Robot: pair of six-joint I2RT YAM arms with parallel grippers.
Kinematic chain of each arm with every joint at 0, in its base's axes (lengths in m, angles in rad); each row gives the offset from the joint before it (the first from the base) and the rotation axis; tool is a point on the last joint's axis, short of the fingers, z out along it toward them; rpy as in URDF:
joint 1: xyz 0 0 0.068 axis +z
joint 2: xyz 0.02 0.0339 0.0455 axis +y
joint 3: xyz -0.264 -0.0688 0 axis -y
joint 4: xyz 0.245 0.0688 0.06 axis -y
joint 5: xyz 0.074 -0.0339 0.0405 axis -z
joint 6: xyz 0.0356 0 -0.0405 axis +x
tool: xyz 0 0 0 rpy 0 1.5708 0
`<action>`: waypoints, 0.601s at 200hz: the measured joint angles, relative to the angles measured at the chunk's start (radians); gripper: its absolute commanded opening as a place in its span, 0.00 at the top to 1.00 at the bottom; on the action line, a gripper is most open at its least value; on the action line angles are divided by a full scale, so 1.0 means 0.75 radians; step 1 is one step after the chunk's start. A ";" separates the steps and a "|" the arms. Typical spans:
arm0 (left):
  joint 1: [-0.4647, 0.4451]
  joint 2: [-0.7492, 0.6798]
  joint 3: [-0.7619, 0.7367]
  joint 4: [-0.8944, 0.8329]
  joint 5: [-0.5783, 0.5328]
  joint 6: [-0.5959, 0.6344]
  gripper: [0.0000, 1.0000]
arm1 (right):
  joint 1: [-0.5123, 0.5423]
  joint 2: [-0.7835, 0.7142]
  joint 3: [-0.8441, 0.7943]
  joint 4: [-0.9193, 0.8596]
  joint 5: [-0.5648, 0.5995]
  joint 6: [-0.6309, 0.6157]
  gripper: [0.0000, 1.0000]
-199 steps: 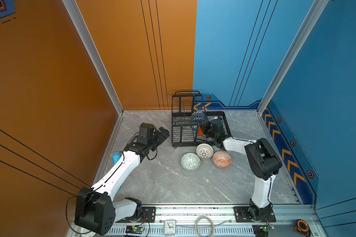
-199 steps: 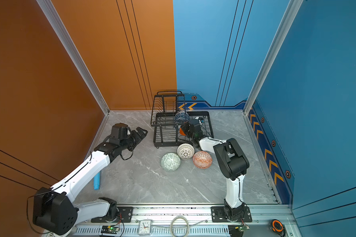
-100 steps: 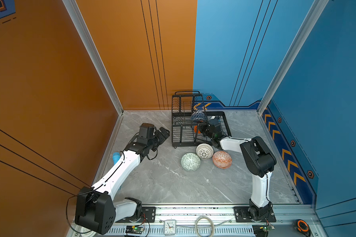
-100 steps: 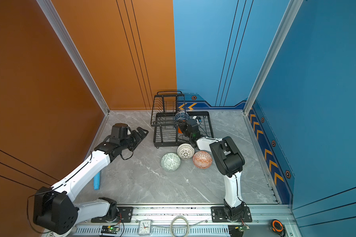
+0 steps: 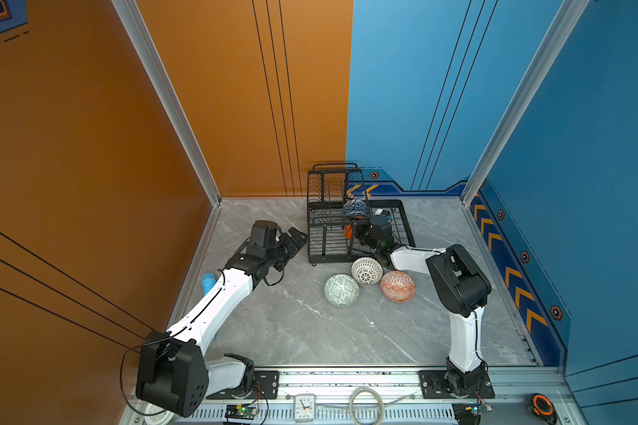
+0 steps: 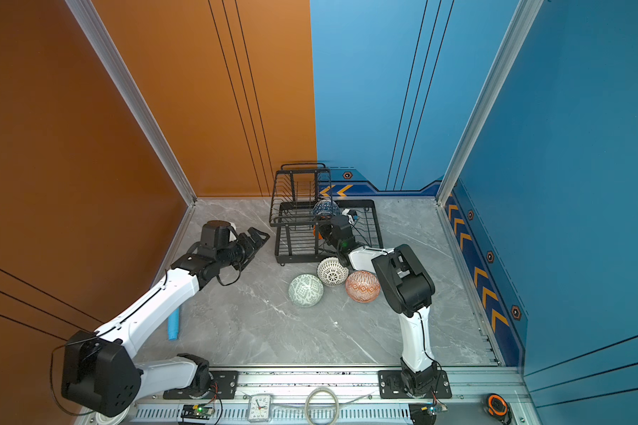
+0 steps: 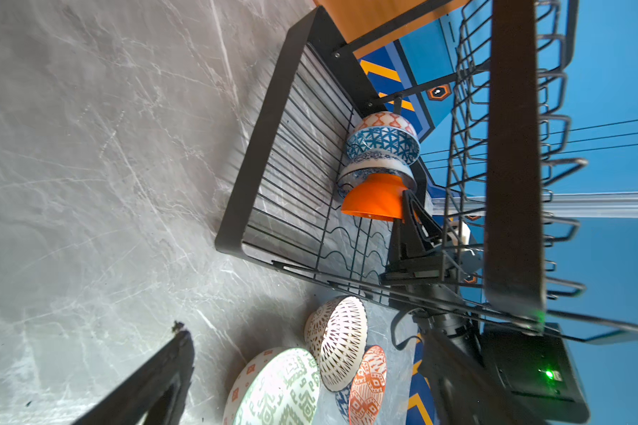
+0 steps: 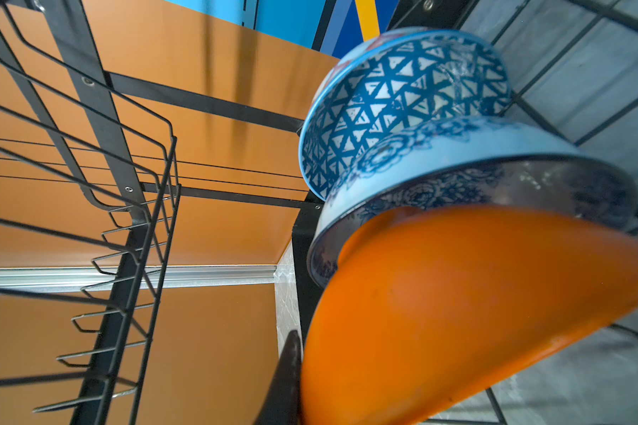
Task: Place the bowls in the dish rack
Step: 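Lower the orange bowl with the right gripper into the rack beside the blue bowls, then press the orange bowl into the rack slots against the blue bowls with the right gripper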
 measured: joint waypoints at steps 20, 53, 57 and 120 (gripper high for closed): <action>-0.006 0.008 -0.014 0.078 0.048 -0.023 0.02 | 0.008 0.000 -0.017 0.022 0.008 0.013 1.00; -0.022 0.033 -0.024 0.138 0.091 -0.045 0.02 | 0.011 0.000 -0.050 0.079 0.024 0.034 1.00; -0.024 0.034 -0.025 0.142 0.093 -0.048 0.02 | 0.011 0.000 -0.053 0.084 0.025 0.035 1.00; -0.028 0.038 -0.025 0.176 0.110 -0.048 0.02 | 0.011 0.000 -0.096 0.158 0.030 0.071 1.00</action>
